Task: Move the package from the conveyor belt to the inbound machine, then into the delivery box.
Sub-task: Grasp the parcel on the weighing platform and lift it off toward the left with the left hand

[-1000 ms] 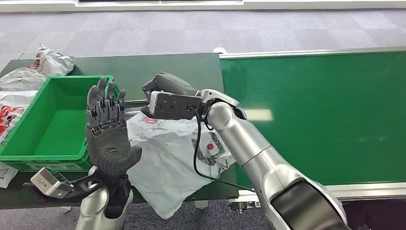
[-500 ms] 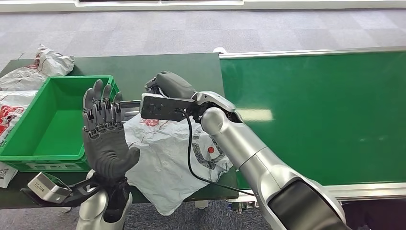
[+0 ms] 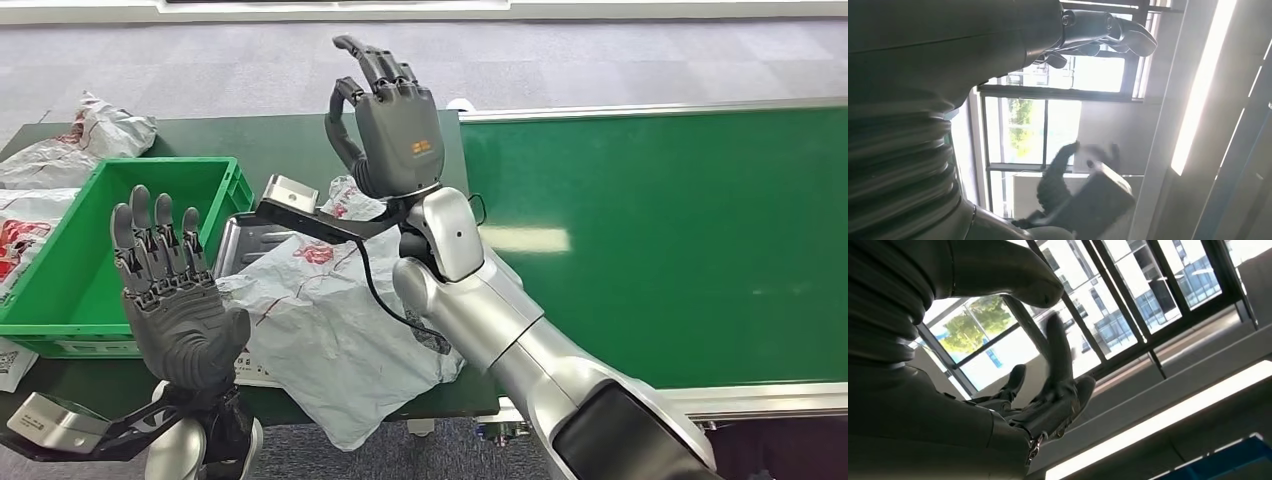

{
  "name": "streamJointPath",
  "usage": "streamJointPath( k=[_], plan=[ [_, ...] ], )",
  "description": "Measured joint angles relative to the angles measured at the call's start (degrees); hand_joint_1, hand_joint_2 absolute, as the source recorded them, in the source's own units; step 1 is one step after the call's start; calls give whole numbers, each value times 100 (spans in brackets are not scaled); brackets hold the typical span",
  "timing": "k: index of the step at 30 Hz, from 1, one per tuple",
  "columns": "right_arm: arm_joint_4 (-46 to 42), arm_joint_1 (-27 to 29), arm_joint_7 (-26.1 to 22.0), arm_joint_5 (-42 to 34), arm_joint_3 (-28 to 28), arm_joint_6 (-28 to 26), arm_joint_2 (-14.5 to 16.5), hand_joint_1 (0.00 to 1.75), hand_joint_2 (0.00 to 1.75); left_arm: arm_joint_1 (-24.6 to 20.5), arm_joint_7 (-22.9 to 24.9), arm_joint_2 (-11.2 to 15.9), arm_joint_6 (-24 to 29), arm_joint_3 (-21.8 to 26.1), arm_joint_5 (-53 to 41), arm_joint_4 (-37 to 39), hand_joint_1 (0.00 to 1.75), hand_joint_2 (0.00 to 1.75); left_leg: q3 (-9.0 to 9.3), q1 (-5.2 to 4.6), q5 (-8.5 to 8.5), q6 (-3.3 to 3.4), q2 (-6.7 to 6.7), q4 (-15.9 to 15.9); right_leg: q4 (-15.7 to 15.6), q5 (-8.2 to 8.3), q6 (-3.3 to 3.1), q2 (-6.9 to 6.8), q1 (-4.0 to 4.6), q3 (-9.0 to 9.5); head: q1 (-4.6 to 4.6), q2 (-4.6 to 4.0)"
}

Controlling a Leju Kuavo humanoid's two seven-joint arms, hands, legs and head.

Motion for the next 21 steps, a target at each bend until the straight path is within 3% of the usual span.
streamJointPath(
  k=[4,7,16,21],
  plan=[
    [-2166,865,-707,204,-1276,56,12,0,175,-37,2,-7,0,25,-45,102,0,175,-13,-1,1,4,-40,2,-1,-4,3,-38,-2,2,2,0],
    [-3263,1223,-888,132,-1937,75,16,0,175,-68,1,-10,0,41,-57,175,0,175,-9,-5,-4,10,-20,2,-2,-4,4,-27,-8,3,2,0],
    [-4555,1674,-1080,-1,-2531,112,15,0,175,-146,7,-34,1,52,-100,311,0,175,3,-6,-6,12,-5,2,-3,-3,5,-14,-6,2,1,0],
    [-5387,2228,-1948,-881,-2856,111,15,0,175,-259,77,-1,102,120,-536,629,0,175,2,-4,-6,11,-10,2,-3,-6,4,-15,-2,4,2,0]
  ],
)
